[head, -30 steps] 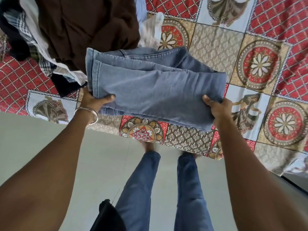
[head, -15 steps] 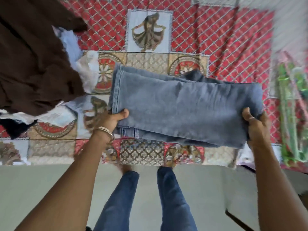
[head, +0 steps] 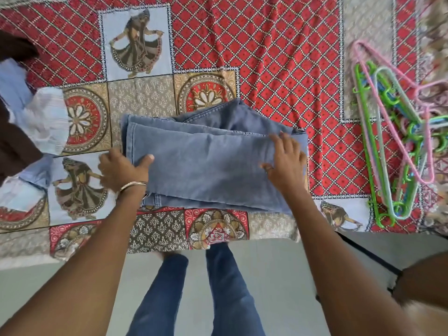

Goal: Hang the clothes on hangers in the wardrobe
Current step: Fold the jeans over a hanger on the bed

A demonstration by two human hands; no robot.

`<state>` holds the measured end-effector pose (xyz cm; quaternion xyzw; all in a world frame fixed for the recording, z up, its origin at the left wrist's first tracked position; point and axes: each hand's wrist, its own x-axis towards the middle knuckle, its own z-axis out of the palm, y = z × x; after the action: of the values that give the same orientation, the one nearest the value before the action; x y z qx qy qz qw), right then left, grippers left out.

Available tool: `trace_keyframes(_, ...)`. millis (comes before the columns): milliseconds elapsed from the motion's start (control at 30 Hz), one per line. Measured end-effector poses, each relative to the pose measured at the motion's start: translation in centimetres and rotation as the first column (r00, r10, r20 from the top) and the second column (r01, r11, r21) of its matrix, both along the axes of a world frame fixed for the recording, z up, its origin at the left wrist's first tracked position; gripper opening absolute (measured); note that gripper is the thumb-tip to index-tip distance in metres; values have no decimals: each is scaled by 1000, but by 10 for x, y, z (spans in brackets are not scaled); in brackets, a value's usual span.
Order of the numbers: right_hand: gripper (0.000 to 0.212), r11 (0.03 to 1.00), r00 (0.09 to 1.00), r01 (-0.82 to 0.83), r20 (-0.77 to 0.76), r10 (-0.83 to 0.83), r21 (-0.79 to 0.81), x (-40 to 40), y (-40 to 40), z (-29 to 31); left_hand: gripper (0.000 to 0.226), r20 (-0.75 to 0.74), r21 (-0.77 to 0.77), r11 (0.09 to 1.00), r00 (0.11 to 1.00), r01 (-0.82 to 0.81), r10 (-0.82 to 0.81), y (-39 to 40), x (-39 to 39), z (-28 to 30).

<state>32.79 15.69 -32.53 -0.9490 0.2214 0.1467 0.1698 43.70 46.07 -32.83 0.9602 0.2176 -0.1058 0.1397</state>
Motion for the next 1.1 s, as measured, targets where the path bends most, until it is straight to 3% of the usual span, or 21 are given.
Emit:
trace_keyframes(133,94,990,983,-139,-116,140,19,16,-14,-16,57,126,127,982,980,141,-157,-23,-12,-3)
trace_keyframes(200,89,986,976,-168,-140,168,12,24,-11,-19,48,173,99,969,955,226,-240,-21,-14,-5)
trace_keyframes(333,44,997,998,-43,-46,40,-63,32,-7,-25,53,213,-92,936,925,339,-314,-13,-11,3)
trace_keyframes(433,16,996,994,84,68,-83,-18,30,-6,-25,81,71,-269,919,957,289,-280,1,-4,10)
trace_keyframes(500,14,978,970,189,137,-200,89,22,-16,-19,106,-10,-379,870,939,315,-345,0,-2,8)
trace_keyframes(567,15,930,925,326,148,-351,170,21,-17,-12,117,11,-439,803,897,402,-443,7,-1,7)
trace_keyframes(667,32,926,925,370,62,-375,77,31,-12,-11,92,54,-331,797,853,505,-518,11,-5,0)
trace_keyframes(733,59,964,964,267,-6,-267,-11,36,7,-15,79,94,-299,844,894,446,-439,19,-8,-4)
trace_keyframes(800,71,968,969,247,27,-246,-40,38,21,-13,72,104,-339,877,940,342,-326,17,-11,-9)
trace_keyframes(967,74,961,960,278,29,-278,3,19,55,-18,49,-27,-408,896,979,174,-203,5,-3,-14)
trace_keyframes(1100,68,959,959,282,0,-282,-16,-4,69,-25,30,75,-479,872,995,98,-71,24,-4,-5)
